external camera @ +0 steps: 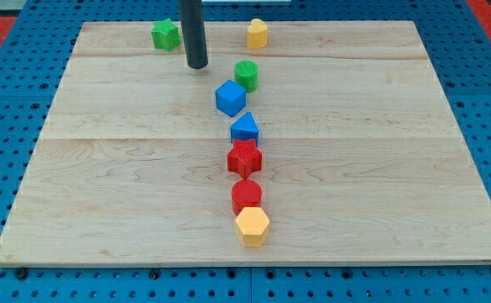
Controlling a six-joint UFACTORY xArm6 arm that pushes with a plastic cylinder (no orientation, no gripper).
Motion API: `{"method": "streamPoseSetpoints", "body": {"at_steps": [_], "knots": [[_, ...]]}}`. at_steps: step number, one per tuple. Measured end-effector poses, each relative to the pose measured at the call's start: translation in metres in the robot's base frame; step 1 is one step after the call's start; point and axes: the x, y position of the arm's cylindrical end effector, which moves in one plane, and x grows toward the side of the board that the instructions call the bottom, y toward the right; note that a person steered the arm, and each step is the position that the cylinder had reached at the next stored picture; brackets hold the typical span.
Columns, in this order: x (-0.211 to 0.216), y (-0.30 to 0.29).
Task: Make a horizontal line with the green blocks and heart
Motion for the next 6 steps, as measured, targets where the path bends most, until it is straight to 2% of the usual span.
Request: {"method": "streamPoseSetpoints", "body": {"at_steps": [1, 2, 3, 4, 5, 6], "knots": [[0.024, 0.036], [0.027, 0.115], [0.026, 0.170], [0.063, 0.174], [0.026, 0.207], [-0.032, 0.207]]}}
